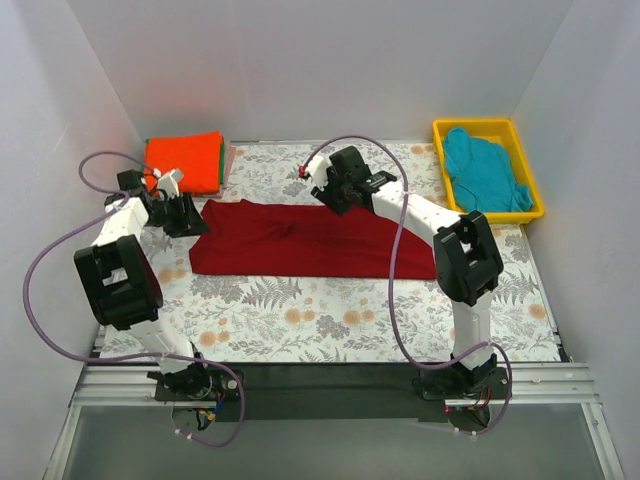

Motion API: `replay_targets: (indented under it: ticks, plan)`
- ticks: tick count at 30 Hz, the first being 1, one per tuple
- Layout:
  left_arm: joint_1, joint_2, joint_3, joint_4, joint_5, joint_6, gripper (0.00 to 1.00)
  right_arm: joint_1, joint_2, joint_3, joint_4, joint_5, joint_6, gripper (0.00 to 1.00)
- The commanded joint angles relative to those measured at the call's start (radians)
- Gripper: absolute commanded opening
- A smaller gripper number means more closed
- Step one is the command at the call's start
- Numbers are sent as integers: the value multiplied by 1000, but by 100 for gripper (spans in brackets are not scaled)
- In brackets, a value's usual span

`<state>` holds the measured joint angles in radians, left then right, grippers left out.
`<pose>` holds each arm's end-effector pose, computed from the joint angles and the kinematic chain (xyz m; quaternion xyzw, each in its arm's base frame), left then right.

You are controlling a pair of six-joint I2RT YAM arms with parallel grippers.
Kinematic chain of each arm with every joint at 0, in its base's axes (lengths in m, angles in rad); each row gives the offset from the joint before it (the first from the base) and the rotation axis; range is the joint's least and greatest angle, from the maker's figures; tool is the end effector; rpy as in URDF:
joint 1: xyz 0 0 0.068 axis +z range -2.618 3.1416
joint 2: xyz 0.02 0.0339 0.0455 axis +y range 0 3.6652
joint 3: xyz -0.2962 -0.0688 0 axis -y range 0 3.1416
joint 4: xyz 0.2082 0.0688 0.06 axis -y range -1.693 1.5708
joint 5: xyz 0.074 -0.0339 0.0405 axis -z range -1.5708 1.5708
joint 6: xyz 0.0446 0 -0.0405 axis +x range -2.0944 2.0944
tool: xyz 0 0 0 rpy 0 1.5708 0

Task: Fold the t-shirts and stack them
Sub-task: Fold the tshirt

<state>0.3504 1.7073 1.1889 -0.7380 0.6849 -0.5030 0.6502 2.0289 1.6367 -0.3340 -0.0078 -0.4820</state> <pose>0.2956 0.0780 0.2527 -0.3372 0.8687 -0.3419 0.1217 0.3619 0.2757 0.2763 -0.4906 0.7690 0.0380 0.4081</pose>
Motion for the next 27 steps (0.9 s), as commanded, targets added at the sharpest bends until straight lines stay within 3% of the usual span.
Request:
replay_targets:
  ticks: [1,4,6,7,8,12,16,25,27]
  plan:
    - [-97,130,303,45,13,50,35,-14,-73,-35,-125,-285,117,31]
    - [-174,287,483,92,-18,12,33,-15,-20,70,-128,-516,231,21]
    - [-189,369,565,115,-13,-40,33,-15,64,186,-125,-572,319,20]
    - [-195,415,604,153,-15,-61,34,-15,129,266,-122,-618,376,22]
    - [-220,514,699,164,-22,-75,40,-12,245,343,-50,-699,504,41]
    - [-249,583,719,166,-30,-75,40,-15,321,345,41,-715,605,51]
    - [-269,609,674,170,-19,-69,40,-17,389,361,115,-728,695,54]
    - [-287,601,640,186,-18,-55,40,-26,427,339,174,-759,775,64]
    - [-289,607,643,184,-22,-58,36,-27,424,336,185,-756,784,66]
